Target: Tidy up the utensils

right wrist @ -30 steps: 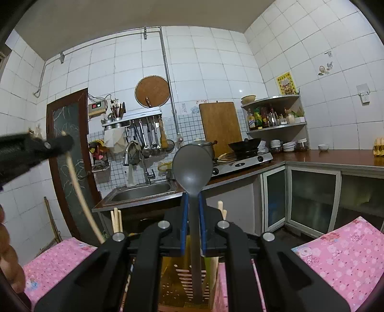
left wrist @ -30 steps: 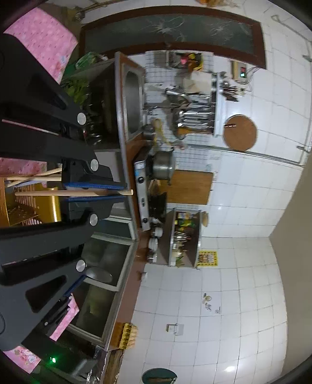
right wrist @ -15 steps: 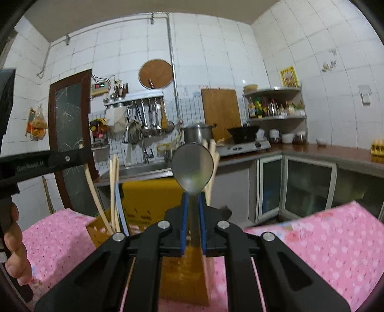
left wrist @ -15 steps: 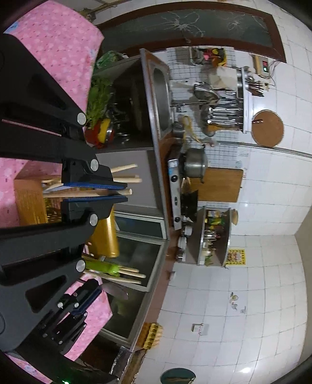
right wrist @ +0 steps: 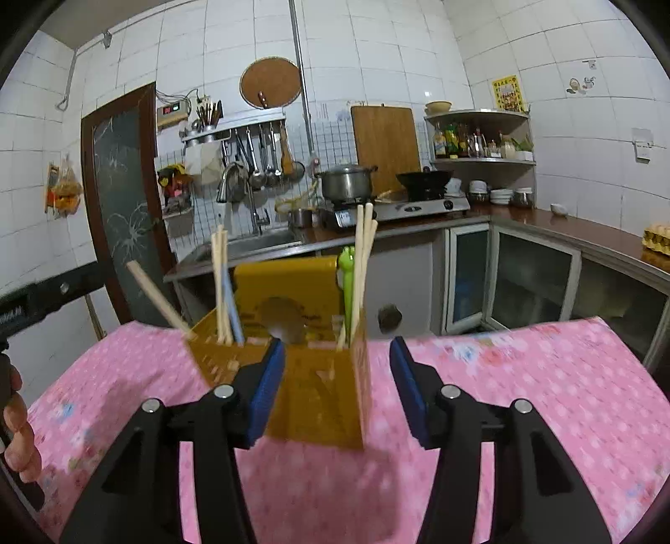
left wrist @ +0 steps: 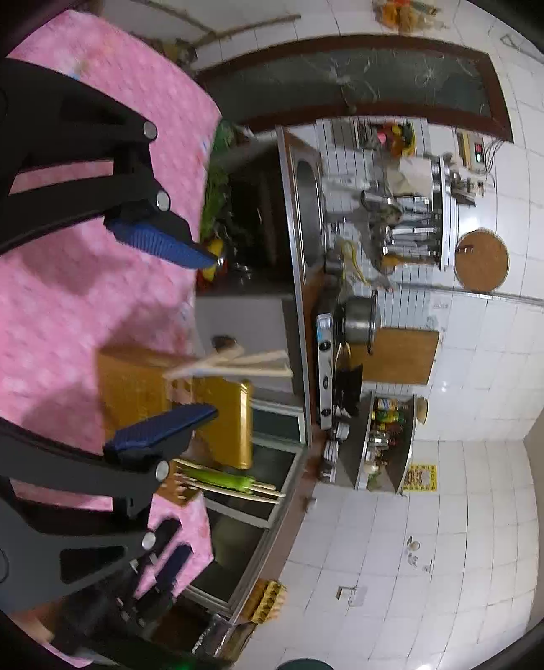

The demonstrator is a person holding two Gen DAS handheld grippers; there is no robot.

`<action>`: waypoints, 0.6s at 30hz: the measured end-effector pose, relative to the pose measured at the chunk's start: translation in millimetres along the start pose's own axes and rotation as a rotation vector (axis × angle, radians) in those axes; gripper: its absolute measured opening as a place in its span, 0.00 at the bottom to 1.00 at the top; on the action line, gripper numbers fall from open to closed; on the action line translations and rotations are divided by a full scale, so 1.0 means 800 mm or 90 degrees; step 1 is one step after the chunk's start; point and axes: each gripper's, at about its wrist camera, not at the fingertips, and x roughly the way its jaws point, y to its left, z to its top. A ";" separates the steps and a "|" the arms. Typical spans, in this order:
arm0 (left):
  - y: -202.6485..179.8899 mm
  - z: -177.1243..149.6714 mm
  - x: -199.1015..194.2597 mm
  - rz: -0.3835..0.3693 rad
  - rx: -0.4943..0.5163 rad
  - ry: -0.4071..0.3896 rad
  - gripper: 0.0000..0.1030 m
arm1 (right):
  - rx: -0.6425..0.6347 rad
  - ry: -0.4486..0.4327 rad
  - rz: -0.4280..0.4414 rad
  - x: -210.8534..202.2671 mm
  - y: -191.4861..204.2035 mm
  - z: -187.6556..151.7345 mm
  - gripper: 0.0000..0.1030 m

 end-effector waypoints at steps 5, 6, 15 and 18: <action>0.014 -0.038 -0.086 0.031 0.012 -0.023 0.95 | -0.025 0.007 -0.015 -0.096 0.017 -0.035 0.76; 0.014 -0.048 -0.102 0.029 0.012 -0.021 0.95 | -0.024 0.006 -0.016 -0.111 0.019 -0.040 0.79; 0.000 -0.140 -0.229 -0.010 0.007 -0.005 0.95 | -0.003 0.020 -0.035 -0.253 0.044 -0.121 0.96; -0.006 -0.170 -0.249 -0.005 0.003 -0.016 0.95 | -0.014 0.010 -0.057 -0.278 0.060 -0.142 0.96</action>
